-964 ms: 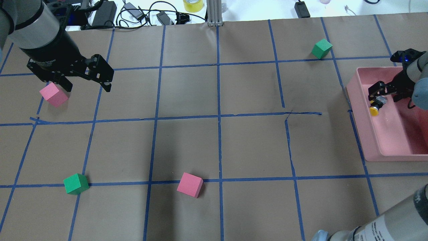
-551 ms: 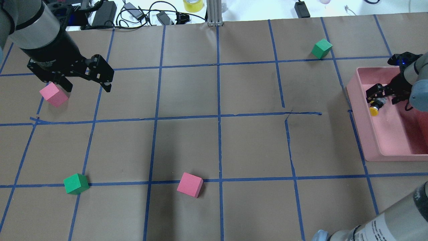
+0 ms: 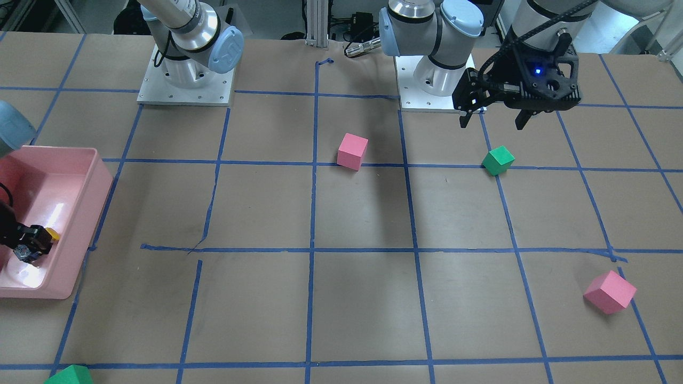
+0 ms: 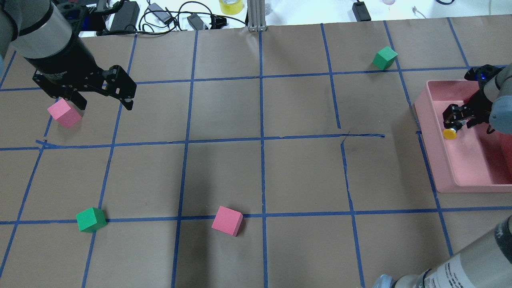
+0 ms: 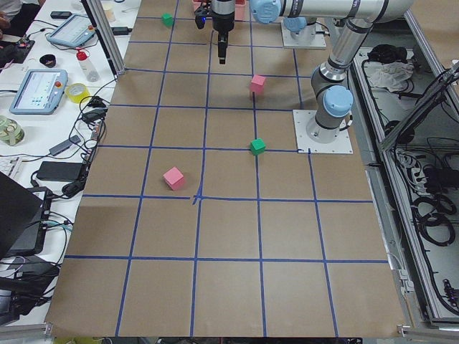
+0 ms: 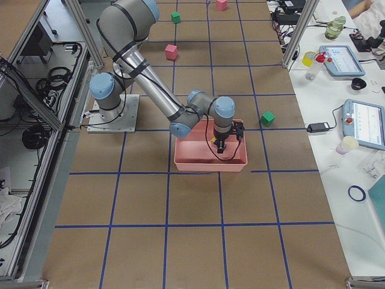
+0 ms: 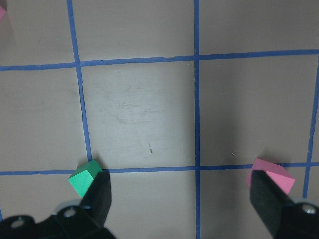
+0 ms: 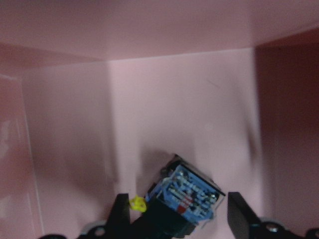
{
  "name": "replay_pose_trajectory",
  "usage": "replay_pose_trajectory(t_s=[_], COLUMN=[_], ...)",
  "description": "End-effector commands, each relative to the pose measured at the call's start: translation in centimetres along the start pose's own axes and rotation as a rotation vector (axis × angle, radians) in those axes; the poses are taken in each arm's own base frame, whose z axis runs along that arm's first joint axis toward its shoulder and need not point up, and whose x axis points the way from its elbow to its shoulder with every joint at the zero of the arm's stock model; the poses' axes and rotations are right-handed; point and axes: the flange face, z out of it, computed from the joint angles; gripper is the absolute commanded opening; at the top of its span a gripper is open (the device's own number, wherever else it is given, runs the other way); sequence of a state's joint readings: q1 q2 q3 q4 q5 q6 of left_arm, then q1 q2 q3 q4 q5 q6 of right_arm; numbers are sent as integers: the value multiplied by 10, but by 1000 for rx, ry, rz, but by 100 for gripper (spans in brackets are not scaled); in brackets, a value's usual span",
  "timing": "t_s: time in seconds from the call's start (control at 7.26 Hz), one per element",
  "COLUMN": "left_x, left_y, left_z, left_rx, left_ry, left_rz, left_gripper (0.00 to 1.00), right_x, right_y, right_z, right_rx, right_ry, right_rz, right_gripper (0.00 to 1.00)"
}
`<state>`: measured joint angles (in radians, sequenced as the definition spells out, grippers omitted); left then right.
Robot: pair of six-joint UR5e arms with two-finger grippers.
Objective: Align button upright
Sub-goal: 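Lift the button out of the pink bin with the right gripper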
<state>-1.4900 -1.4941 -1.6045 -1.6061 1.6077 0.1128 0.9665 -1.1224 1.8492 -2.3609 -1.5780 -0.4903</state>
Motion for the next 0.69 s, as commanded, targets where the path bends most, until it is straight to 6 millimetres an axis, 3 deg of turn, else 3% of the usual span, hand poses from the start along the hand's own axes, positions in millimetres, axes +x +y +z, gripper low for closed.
replay_pose_trajectory(t_s=[0.0, 0.28, 0.55], left_x=[0, 0, 0], left_y=[0, 0, 1], left_z=[1, 2, 1], left_rx=[-3, -6, -5], left_ry=[3, 4, -2], left_rz=[-1, 0, 2], left_gripper=[100, 100, 100], right_x=[1, 0, -1], right_y=[2, 5, 6], right_z=[-6, -50, -58], right_rx=[-5, 51, 52], right_ry=[21, 52, 59], right_rz=[-3, -7, -69], right_gripper=[0, 0, 0])
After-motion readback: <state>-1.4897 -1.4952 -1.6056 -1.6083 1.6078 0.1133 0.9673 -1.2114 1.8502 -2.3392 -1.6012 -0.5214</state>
